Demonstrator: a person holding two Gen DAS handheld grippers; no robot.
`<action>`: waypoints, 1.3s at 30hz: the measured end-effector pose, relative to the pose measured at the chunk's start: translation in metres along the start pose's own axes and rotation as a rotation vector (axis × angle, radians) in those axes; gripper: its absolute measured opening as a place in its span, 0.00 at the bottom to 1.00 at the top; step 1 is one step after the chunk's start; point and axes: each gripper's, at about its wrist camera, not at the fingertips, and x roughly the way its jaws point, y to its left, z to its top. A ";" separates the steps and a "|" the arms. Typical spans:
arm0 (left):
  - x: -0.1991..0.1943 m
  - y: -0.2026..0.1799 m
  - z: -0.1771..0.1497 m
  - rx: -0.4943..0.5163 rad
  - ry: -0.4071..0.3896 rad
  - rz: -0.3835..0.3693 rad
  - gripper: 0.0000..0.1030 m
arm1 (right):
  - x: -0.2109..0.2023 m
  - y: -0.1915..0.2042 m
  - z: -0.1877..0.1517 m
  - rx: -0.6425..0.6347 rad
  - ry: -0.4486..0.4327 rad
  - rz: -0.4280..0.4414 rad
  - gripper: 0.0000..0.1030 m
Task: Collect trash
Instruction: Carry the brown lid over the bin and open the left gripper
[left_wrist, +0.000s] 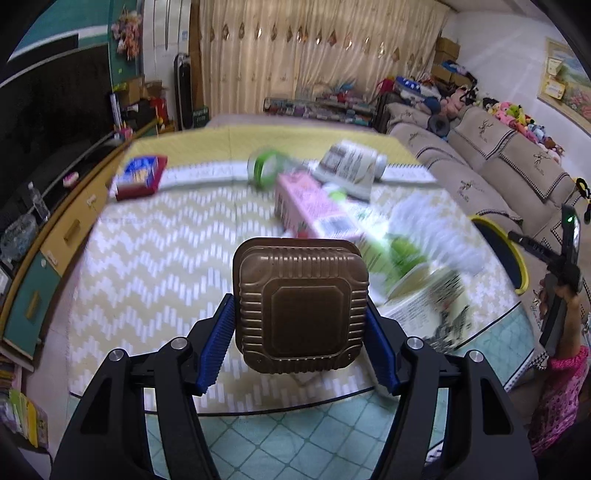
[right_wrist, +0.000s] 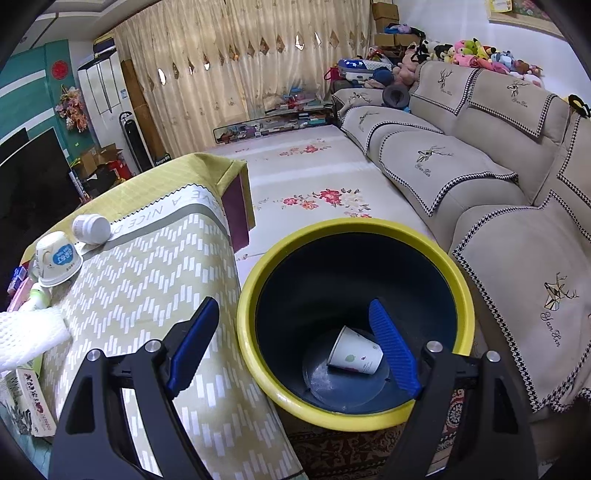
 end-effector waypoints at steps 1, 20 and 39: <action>-0.008 -0.005 0.005 0.010 -0.017 -0.004 0.63 | -0.002 -0.003 -0.001 0.007 -0.002 0.002 0.77; 0.035 -0.227 0.089 0.274 0.004 -0.367 0.64 | -0.045 -0.078 -0.022 0.110 -0.044 -0.070 0.78; 0.205 -0.422 0.092 0.419 0.200 -0.369 0.78 | -0.068 -0.127 -0.056 0.225 -0.043 -0.118 0.80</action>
